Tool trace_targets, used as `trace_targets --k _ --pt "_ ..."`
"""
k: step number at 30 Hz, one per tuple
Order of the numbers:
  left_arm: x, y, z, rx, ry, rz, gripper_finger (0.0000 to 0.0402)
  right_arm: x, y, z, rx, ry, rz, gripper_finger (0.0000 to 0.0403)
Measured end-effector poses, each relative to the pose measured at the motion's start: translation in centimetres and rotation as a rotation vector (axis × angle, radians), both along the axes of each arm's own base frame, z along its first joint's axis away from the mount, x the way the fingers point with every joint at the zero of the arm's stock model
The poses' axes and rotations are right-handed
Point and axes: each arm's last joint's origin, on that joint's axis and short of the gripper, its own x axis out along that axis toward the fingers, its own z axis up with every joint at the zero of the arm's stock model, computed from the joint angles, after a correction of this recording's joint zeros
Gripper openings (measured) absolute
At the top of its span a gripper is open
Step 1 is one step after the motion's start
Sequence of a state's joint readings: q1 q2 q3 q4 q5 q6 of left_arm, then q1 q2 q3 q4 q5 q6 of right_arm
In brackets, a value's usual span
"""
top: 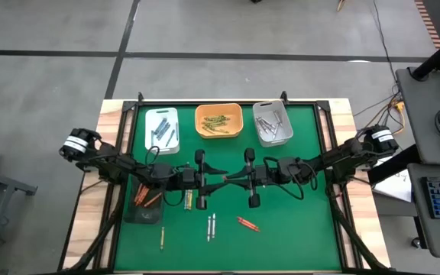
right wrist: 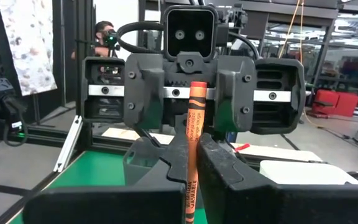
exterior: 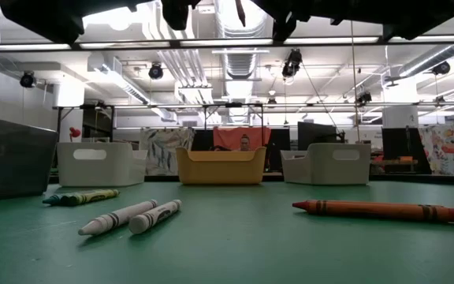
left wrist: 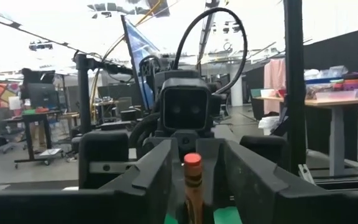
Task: Sort crayons
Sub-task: Put the orange crayon into the black bin
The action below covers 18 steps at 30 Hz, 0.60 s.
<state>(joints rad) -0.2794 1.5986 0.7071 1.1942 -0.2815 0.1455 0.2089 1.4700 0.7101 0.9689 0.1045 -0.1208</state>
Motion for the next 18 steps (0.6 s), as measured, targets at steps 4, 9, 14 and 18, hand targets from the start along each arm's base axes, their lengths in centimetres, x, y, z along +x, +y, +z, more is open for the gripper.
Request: trace_targets --k 4,9,14,18 --pt "-0.01 0.07 -0.02 -0.006 0.003 0.022 0.0089 0.0 -0.02 -0.01 0.012 0.002 0.0 0.0023" --pt "0.01 0.07 -0.07 -0.005 0.008 0.023 0.0029 0.01 -0.07 0.01 0.023 0.002 0.0 0.0055" --pt "-0.06 0.09 0.07 -0.012 0.004 0.021 0.0005 -0.02 -0.17 0.11 0.038 0.001 -0.001 0.009" --pt "-0.33 0.07 0.55 -0.023 -0.004 0.017 0.0001 -0.23 -0.22 0.44 0.044 0.005 -0.002 0.0109"
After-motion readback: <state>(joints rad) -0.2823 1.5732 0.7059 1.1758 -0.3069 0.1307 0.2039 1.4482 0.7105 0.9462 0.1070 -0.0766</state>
